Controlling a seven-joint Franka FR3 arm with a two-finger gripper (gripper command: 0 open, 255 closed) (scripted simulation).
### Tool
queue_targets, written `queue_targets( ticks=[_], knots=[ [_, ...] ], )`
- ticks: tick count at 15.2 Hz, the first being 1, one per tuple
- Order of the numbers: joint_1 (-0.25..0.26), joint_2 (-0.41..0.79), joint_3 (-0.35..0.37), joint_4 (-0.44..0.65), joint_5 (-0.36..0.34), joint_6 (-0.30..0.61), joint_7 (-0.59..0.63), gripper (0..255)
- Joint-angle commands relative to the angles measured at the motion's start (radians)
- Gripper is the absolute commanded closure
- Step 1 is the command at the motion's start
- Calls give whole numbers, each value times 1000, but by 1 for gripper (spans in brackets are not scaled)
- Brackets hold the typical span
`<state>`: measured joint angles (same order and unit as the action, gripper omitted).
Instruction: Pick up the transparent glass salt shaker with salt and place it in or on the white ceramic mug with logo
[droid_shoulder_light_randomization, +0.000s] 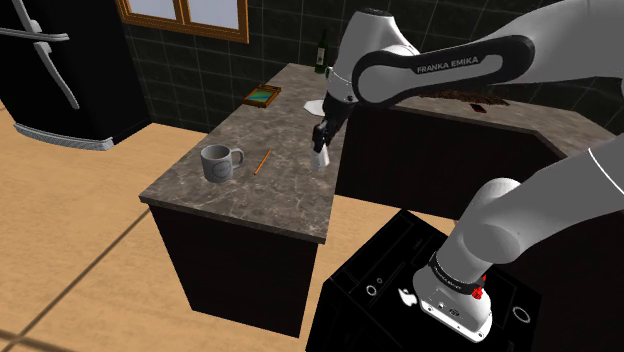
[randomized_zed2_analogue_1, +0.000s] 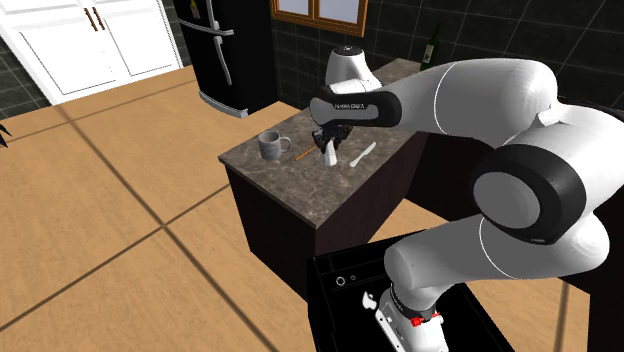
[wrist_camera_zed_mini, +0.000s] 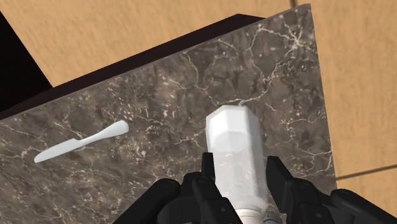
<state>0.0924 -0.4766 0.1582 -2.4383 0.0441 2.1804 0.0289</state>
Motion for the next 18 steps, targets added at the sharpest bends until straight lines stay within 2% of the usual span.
queue_targets(
  ticks=[1,2,9,18],
  knots=[
    [0,-9,-2,21,0,-30,-1,255],
    [0,-11,-3,27,0,-38,-2,255],
    [-13,273,52,300,-49,-30,73,255],
    [13,643,92,744,-157,-119,171,255]
  ],
)
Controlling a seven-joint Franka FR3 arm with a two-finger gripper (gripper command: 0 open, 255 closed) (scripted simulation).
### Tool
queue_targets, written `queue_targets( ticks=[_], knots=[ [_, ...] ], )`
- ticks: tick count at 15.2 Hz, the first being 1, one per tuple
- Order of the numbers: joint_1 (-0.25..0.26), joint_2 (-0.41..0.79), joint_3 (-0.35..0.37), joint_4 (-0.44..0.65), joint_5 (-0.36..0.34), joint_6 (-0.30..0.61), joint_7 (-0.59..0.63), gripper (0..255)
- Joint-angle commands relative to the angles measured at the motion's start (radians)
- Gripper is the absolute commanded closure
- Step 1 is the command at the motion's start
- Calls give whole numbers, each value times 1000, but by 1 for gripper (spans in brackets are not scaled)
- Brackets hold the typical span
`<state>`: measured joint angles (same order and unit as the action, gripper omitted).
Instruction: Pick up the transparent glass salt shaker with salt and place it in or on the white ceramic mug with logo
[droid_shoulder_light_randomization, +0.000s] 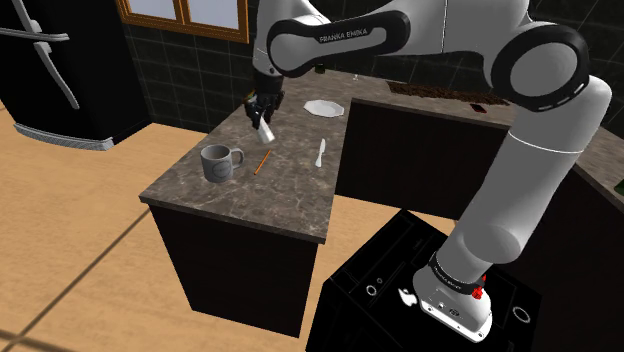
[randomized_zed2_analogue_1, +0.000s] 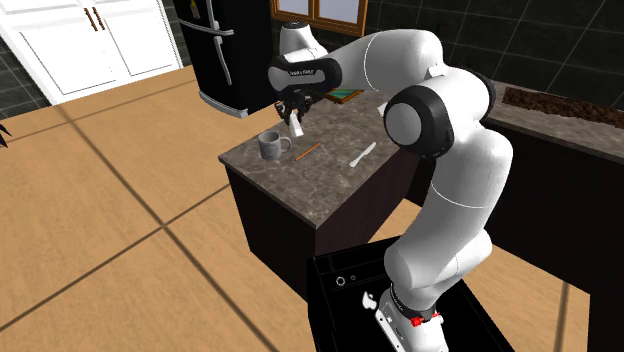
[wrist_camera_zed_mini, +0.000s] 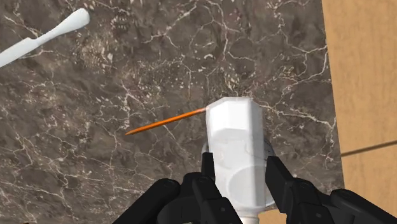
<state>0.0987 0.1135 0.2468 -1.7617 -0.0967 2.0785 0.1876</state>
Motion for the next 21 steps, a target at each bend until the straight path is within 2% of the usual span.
queue_targets(
  ticks=[1,6,10,21],
  knots=[
    [15,97,5,127,-29,-35,21,255],
    [71,342,1,486,-88,-157,49,255],
    [143,599,-16,909,-127,-322,42,255],
    [116,551,-16,678,-126,-142,64,255]
  ],
)
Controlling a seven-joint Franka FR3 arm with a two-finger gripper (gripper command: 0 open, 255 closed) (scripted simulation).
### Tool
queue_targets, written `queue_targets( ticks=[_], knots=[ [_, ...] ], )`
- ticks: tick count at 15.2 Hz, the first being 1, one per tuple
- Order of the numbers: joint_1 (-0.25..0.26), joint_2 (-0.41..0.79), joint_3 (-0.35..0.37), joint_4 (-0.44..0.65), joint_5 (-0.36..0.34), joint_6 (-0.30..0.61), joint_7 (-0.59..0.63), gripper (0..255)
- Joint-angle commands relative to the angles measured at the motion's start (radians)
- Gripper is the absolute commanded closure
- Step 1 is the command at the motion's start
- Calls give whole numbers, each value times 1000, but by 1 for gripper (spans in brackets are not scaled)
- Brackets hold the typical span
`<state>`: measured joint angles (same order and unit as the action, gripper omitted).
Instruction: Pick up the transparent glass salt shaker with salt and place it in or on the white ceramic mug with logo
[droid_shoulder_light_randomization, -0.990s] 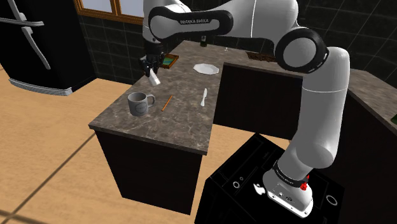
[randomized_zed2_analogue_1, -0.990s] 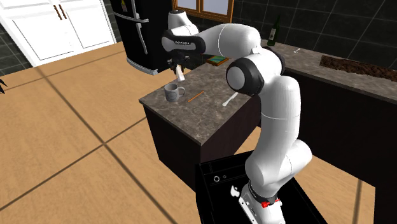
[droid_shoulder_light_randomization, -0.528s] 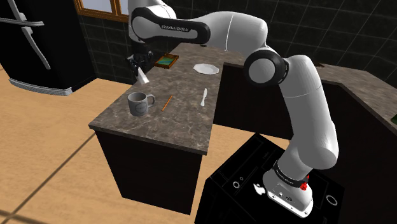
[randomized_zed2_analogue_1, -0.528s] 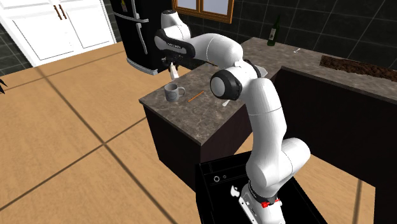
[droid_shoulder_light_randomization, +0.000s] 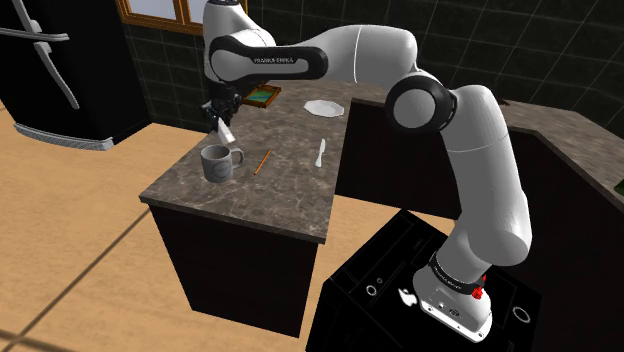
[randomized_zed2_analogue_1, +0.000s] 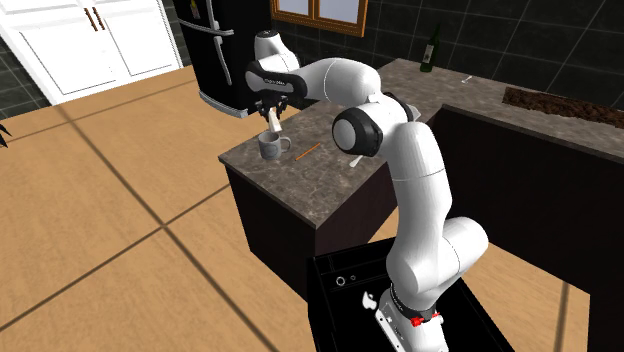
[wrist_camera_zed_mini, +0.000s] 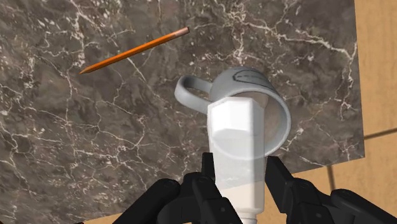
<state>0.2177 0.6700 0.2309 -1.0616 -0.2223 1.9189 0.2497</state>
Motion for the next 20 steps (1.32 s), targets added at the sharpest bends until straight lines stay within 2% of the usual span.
queue_targets(
  ticks=[1,5,12,13,18,20],
  knots=[
    [-4,-6,0,-37,-1,32,4,255],
    [-9,-6,-1,-90,-4,84,10,255],
    [-9,-6,-1,-90,-4,84,10,255],
    [-8,-4,-1,-86,-4,82,11,0],
    [-9,-6,-1,-90,-4,84,10,0],
    [-8,-33,3,-69,2,36,7,0]
  ],
)
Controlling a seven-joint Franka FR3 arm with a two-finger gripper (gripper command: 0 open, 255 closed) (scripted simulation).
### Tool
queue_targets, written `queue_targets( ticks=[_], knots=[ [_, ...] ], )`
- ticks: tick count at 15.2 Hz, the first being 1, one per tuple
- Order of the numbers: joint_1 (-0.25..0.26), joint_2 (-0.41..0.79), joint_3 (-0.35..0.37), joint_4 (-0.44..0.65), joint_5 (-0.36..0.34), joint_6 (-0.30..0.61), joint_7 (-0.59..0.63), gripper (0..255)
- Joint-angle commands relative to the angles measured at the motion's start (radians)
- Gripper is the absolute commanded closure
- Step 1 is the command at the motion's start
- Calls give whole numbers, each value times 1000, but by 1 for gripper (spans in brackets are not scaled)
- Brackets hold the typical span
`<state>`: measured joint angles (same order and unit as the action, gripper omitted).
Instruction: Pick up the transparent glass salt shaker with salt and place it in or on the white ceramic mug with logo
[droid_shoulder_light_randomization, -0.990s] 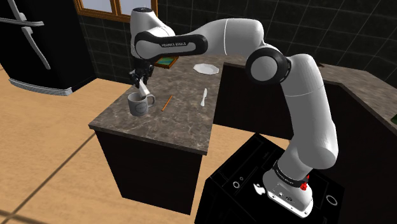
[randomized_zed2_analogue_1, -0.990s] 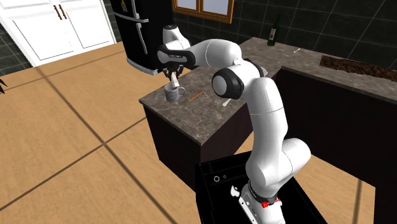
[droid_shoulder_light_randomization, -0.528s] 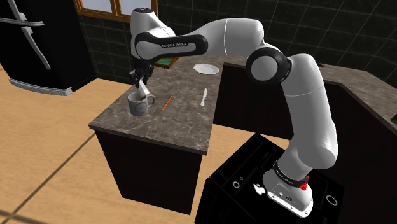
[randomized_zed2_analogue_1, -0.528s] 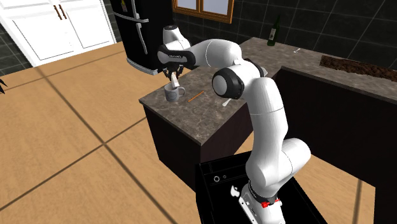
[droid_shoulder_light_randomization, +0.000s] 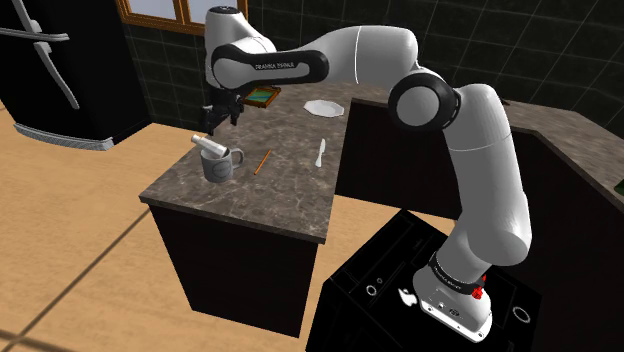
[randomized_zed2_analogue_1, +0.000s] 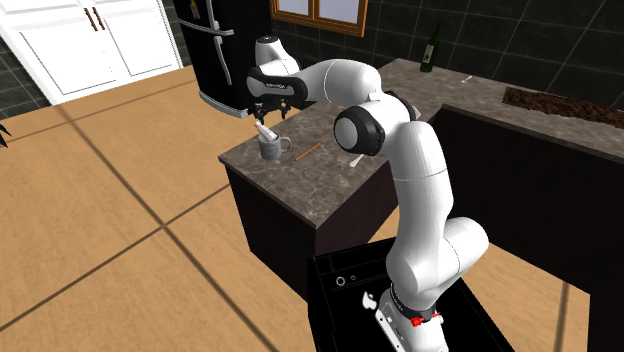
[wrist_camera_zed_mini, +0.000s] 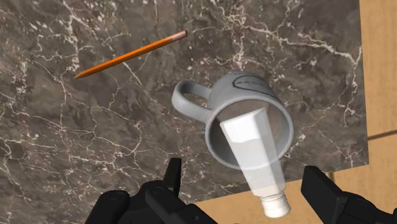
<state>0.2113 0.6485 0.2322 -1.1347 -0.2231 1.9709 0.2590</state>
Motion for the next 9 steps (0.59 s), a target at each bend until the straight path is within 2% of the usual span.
queue_targets(
  ticks=[1,9],
  knots=[
    [0,-23,3,19,5,-41,-4,0],
    [1,-31,4,32,7,-62,-6,0]
  ],
)
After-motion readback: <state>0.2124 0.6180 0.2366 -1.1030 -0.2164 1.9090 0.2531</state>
